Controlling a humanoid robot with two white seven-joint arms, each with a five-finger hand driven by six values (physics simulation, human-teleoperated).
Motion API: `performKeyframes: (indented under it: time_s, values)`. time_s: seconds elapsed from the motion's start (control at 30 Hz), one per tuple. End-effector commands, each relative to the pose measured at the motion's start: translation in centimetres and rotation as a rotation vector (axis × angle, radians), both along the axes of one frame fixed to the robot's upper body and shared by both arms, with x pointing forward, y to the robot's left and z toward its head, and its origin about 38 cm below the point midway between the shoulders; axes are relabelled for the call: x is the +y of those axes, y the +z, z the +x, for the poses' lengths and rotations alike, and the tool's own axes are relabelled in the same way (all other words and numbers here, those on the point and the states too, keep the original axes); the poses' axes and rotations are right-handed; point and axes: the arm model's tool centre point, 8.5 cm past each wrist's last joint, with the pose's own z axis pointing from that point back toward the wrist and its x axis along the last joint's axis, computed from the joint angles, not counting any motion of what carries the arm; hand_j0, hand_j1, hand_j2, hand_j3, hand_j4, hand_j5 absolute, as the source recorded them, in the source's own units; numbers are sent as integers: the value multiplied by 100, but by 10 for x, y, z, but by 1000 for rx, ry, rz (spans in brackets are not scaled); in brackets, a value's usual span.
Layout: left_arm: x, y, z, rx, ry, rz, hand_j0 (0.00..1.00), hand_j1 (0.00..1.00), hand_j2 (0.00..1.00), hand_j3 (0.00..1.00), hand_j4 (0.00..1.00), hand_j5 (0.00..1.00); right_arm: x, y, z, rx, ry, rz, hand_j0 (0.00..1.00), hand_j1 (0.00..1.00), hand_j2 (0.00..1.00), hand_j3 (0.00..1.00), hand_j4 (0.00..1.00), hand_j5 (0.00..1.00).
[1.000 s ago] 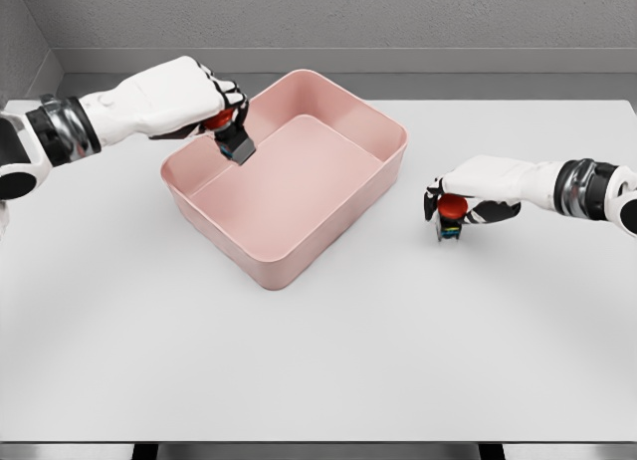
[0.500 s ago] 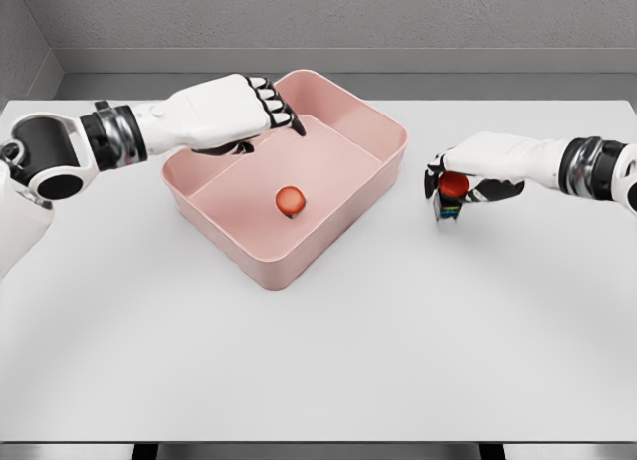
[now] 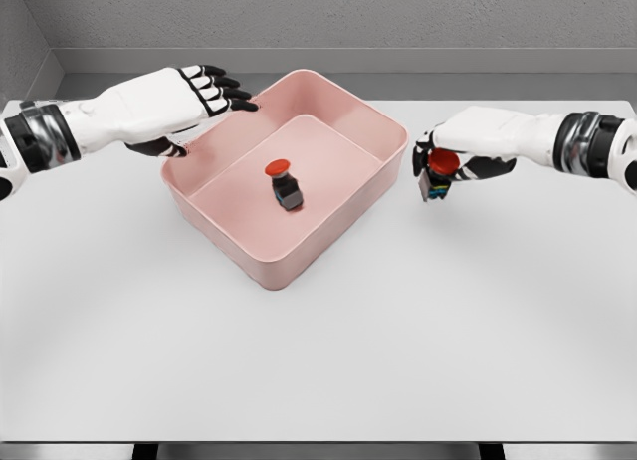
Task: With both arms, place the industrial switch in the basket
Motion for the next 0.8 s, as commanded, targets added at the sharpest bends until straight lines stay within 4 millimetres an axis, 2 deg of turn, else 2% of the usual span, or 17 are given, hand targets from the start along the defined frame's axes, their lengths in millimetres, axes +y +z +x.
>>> performKeyframes:
  time_s: [0.0,0.1,0.27,0.33,0.37,0.47,0.6,0.7,0.77]
  values:
    - [27,17,-1,-16,47,-13,100,100,100,100,100,100,4,0,0,1,7,7,52,52,52,52,52,52]
    - [51,20,-6,-2,90,-37,100,100,100,100,100,100,11,10,3,-23,21,16,52,52,52,52,52,52]
    - [77,8,-13,46,144,-45,100,100,100,100,100,100,16,14,6,-27,7,23,52,52,52,52,52,52]
    - [84,1,-14,64,161,-42,100,100,100,100,100,100,25,20,8,-41,25,32,52,52,52,52,52,52]
    - [87,4,-14,57,169,-57,100,100,100,100,100,100,30,24,8,-49,33,38,52,52,52,52,52,52]
    - [92,3,-15,64,180,-54,100,100,100,100,100,100,44,30,11,-58,42,56,52,52,52,52,52,52]
    - [91,1,-15,68,177,-56,100,100,100,100,100,100,73,39,14,-67,65,84,52,52,52,52,52,52]
    - [90,0,-15,71,176,-55,100,100,100,100,100,100,96,41,16,-57,71,99,53,53,53,53,53,53]
    - [90,0,-15,71,176,-55,100,100,100,100,100,100,105,42,17,-54,74,106,52,52,52,52,52,52]
